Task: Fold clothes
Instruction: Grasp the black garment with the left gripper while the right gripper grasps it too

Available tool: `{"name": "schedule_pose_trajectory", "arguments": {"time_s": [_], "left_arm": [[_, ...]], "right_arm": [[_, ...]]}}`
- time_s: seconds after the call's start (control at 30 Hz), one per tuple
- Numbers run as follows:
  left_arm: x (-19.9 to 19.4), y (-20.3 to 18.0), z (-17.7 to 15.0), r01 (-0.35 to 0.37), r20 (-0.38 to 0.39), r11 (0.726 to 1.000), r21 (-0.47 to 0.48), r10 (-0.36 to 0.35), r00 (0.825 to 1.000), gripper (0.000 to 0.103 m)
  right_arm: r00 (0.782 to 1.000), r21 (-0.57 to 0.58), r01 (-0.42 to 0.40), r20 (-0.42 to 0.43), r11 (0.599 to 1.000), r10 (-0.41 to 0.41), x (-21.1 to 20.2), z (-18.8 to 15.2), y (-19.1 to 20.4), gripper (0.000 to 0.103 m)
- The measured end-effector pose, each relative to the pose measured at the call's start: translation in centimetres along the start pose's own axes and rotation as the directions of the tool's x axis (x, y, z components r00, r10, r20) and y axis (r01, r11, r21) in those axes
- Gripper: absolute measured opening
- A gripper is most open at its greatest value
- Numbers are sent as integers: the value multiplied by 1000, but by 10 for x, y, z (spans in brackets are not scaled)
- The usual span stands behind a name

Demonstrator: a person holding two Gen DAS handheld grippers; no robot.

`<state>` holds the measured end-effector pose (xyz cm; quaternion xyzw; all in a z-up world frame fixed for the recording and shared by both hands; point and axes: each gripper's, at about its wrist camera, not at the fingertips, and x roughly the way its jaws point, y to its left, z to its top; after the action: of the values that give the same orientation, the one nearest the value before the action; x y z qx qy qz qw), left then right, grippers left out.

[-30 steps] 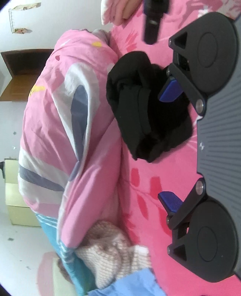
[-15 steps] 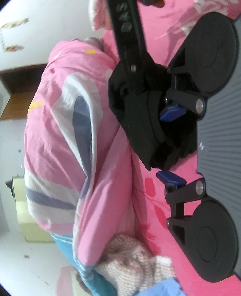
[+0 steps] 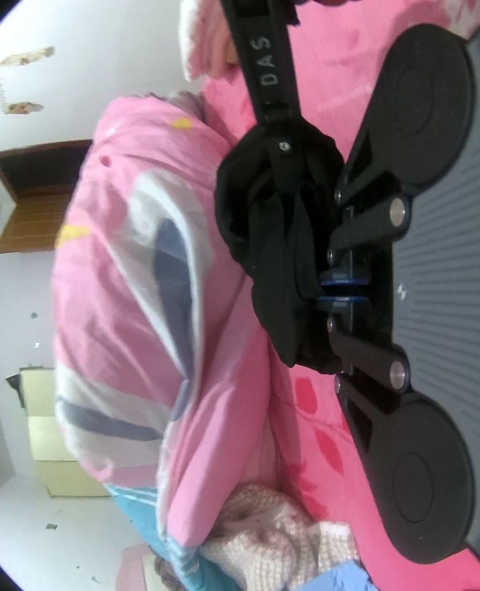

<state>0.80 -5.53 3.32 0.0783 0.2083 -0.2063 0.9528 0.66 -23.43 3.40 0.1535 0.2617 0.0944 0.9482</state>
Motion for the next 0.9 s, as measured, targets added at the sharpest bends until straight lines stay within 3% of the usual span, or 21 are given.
{"name": "schedule_pose_trajectory", "arguments": {"time_s": [0.3, 0.57, 0.77, 0.9], "left_arm": [[-125, -10, -7, 85, 50, 996, -12, -84, 995, 5], [-238, -22, -39, 222, -21, 975, -14, -222, 975, 5], [-224, -22, -69, 198, -116, 978, -60, -204, 972, 5], [-197, -11, -72, 176, -119, 979, -108, -188, 975, 6]], "right_arm": [[996, 10, -91, 15, 996, 91, -101, -30, 30, 15], [971, 57, -224, -70, 973, 228, -190, -93, 55, 15], [963, 140, -217, -132, 966, 236, -183, -121, 47, 15], [966, 195, -198, -124, 961, 225, -160, -117, 33, 15]]}}
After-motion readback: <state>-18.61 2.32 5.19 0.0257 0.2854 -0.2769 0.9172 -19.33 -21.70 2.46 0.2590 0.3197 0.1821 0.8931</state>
